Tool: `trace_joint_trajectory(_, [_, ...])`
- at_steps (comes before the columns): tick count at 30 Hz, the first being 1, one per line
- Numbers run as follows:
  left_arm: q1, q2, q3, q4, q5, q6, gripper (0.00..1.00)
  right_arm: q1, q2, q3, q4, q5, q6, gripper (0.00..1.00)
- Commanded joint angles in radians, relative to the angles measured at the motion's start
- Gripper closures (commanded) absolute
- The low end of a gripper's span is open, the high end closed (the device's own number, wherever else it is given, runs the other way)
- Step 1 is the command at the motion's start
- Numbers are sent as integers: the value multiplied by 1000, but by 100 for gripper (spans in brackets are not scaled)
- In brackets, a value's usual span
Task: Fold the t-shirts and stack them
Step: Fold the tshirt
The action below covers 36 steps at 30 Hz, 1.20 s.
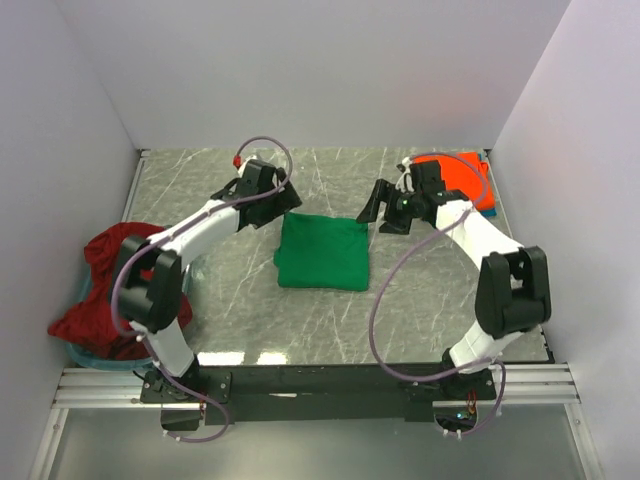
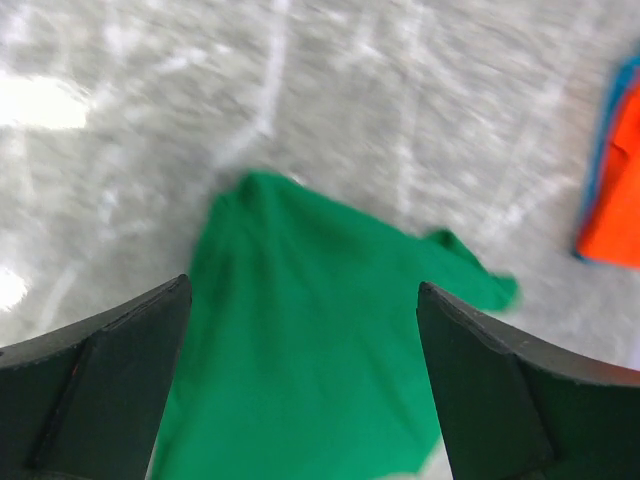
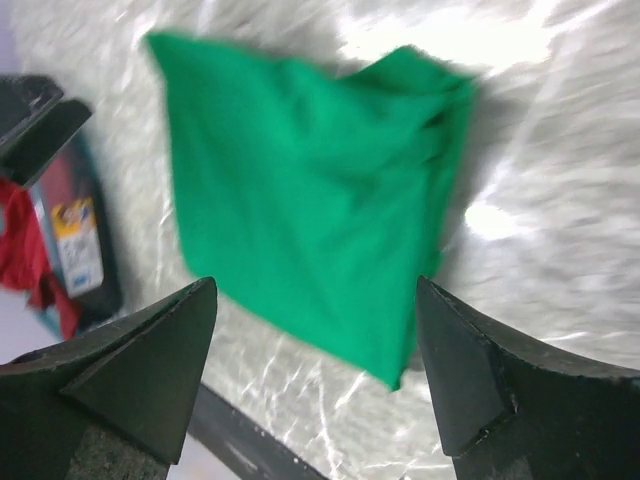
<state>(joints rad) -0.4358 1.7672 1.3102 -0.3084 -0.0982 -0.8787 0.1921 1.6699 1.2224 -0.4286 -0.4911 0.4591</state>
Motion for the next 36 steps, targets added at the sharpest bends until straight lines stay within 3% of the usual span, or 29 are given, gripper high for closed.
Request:
trace_joint_trajectory(1, [-52,-101,-61,70,29,-23,1,50,-82,-76,73,-63,3,14])
trace_joint_trajectory(7, [-63,-55,-57,126,67,-16,1,64,-39,-63,152,-104,23,13])
trace_joint_trajectory(14, [-60,118,93,92,34,21,1,64,204,120,137,-96,12,12])
trace_joint_trajectory(23, [-26,225,97,118,28,1,1,64,395,242,114,-33,9,11])
trace_joint_trajectory(31, [-6,262,98,109,51,-8,1,66,449,285,84,5,1,9])
trace_joint_trajectory(36, [-7,178,144,63,38,7,1,66,343,354,-18,95,-49,9])
